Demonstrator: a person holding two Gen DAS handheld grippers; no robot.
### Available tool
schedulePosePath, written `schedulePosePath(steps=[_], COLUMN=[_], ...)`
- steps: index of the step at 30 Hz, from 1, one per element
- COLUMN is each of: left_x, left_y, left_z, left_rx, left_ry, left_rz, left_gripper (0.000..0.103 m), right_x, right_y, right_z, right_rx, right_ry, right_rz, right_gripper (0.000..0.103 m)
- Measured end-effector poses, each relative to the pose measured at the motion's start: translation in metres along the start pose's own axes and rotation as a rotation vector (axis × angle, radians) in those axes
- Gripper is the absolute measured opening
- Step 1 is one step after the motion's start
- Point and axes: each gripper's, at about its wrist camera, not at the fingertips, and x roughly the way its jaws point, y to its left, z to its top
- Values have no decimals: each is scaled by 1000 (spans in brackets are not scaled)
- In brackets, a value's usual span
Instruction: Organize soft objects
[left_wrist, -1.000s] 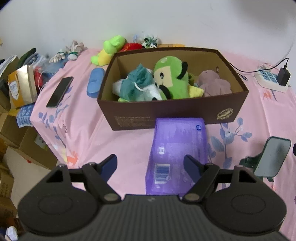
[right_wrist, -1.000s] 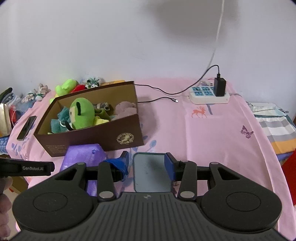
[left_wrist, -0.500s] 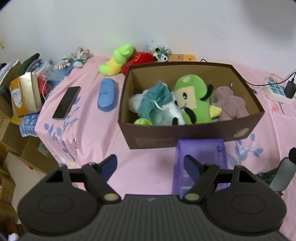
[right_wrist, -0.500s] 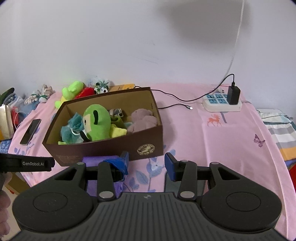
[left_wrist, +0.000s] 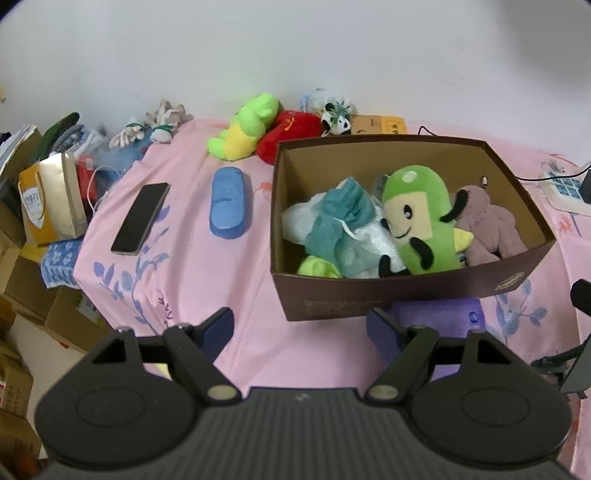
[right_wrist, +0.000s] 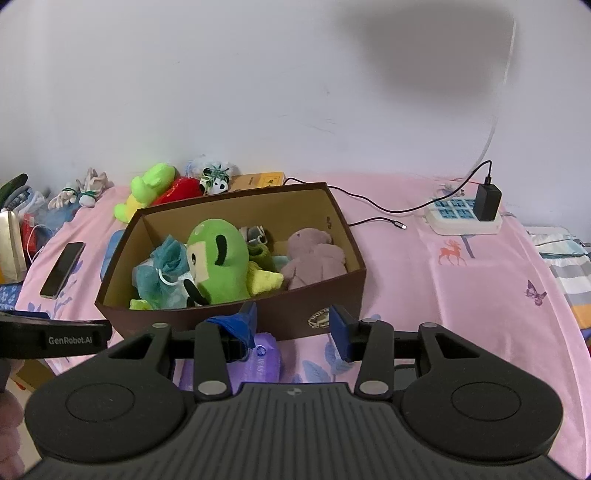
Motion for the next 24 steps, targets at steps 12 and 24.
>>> schedulePosePath(steps=[12, 24], left_x=[6, 4], left_y=[11, 9], left_z=[3, -4], left_rx=[10, 17], left_ry=[-20, -34], left_rz=[-14, -22], left_gripper=[79, 79], right_x=[12, 18], right_y=[15, 15], right_z=[1, 1], right_rx=[3, 24], right_ry=[21, 44], right_rz=[-53, -61], right_gripper=[28, 28])
